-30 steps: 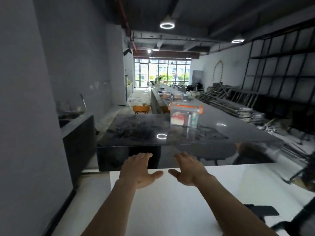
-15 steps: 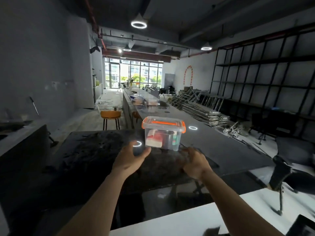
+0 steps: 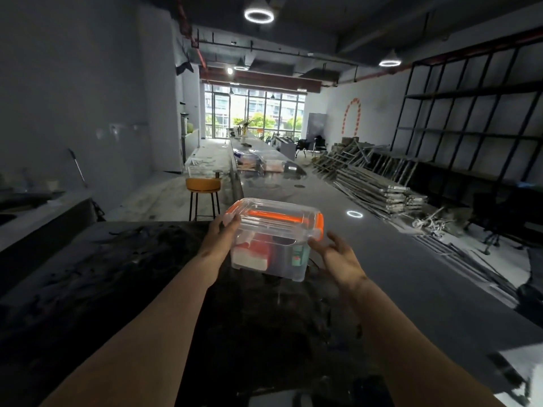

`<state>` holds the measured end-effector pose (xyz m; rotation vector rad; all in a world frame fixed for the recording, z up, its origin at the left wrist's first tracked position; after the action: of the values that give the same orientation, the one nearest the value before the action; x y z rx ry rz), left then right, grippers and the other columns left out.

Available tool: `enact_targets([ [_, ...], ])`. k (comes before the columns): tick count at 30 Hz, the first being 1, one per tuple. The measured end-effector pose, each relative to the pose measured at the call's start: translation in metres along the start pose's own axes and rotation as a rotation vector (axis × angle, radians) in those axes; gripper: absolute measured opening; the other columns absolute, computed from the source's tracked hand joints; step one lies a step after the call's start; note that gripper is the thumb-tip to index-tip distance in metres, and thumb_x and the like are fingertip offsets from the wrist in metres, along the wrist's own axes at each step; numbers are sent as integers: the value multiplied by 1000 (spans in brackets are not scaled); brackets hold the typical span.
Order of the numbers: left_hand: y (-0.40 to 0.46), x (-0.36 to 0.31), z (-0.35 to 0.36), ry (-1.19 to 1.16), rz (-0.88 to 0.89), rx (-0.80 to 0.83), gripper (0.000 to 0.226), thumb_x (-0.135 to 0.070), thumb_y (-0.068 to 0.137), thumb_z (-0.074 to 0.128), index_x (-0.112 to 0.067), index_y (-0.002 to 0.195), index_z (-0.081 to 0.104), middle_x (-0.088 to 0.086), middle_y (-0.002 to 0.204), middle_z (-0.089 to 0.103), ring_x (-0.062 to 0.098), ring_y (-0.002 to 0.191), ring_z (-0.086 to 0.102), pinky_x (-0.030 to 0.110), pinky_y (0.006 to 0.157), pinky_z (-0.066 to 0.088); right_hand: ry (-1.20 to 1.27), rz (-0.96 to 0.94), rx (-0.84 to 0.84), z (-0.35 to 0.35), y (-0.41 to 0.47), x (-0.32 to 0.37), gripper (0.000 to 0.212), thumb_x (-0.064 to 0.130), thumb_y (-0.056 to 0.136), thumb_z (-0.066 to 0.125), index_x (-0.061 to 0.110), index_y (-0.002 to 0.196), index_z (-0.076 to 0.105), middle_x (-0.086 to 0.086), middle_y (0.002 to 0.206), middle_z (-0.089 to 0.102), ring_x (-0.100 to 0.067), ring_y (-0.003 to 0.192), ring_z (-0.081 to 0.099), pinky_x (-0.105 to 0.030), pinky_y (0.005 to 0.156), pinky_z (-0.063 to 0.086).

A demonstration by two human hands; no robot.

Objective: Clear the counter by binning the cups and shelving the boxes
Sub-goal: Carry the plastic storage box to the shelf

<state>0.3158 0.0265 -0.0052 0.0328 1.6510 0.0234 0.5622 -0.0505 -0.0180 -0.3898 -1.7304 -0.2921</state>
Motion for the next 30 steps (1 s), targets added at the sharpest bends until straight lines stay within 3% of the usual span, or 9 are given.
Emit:
enact_targets([
  [3,10,6,7,-79,-40,18,58,-54,98,53,-31,150,44,1,152,51,14,109,51,35,89,35,136,-24,85,7,13,1,25,30,93,73,41,114,64,4,126,70,-27,117,68,-57,108,51],
  [4,12,8,6,-100,-53,9,60,-56,95,56,-30,148,46,2,150,53,16,114,51,37,92,34,173,-27,95,9,18,-1,22,26,95,71,43,107,64,5,119,72,-28,115,70,-58,106,52],
  [9,7,17,-7,-129,-103,-75,70,-65,86,64,-22,140,57,5,134,66,24,121,60,41,100,45,221,-31,23,9,24,-1,36,34,91,75,29,122,58,-9,125,71,-31,111,72,-59,98,58],
  [13,-12,16,-20,-108,-116,-105,54,-62,85,67,-18,115,70,4,111,74,18,99,67,32,78,49,136,-24,-48,6,22,-3,77,67,64,78,23,125,62,-8,121,74,-31,102,75,-56,87,64],
  [18,-44,2,-43,-165,-71,-146,36,-48,86,72,-19,109,71,6,106,78,20,93,73,29,65,55,124,-53,-28,16,-1,14,61,54,73,79,21,122,64,-12,117,74,-34,99,76,-57,80,65],
  [20,-58,-10,-58,-178,-41,-167,35,-49,85,74,-21,107,71,5,105,79,19,93,74,29,67,55,130,-71,-13,22,-10,25,69,61,61,76,23,117,65,-12,114,76,-34,97,77,-56,80,66],
  [22,-74,-24,-76,-177,-3,-197,31,-49,85,74,-24,103,70,3,103,79,18,93,74,27,67,55,138,-95,7,30,-23,40,60,64,55,73,30,104,64,-11,112,77,-33,95,77,-55,80,66],
  [26,-114,-46,-125,-177,41,-306,28,-40,90,69,-18,107,69,3,99,76,17,87,72,26,66,53,150,-182,62,60,-54,71,37,57,72,75,34,97,63,-9,113,75,-33,97,76,-55,78,66],
  [30,-166,-52,-193,-195,57,-414,29,-34,89,72,-13,109,72,9,103,78,19,85,74,27,64,55,178,-212,169,113,-103,93,67,73,55,73,28,105,70,-6,108,78,-35,98,77,-56,79,65],
])
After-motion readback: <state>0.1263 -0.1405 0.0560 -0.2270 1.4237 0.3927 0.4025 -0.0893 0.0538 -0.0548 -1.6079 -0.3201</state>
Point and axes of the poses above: each hand's wrist, its own y-axis towards the middle knuckle, its own z-axis out of the palm, x = y × z, the point moved 7 cm from there along y, towards the middle knuckle
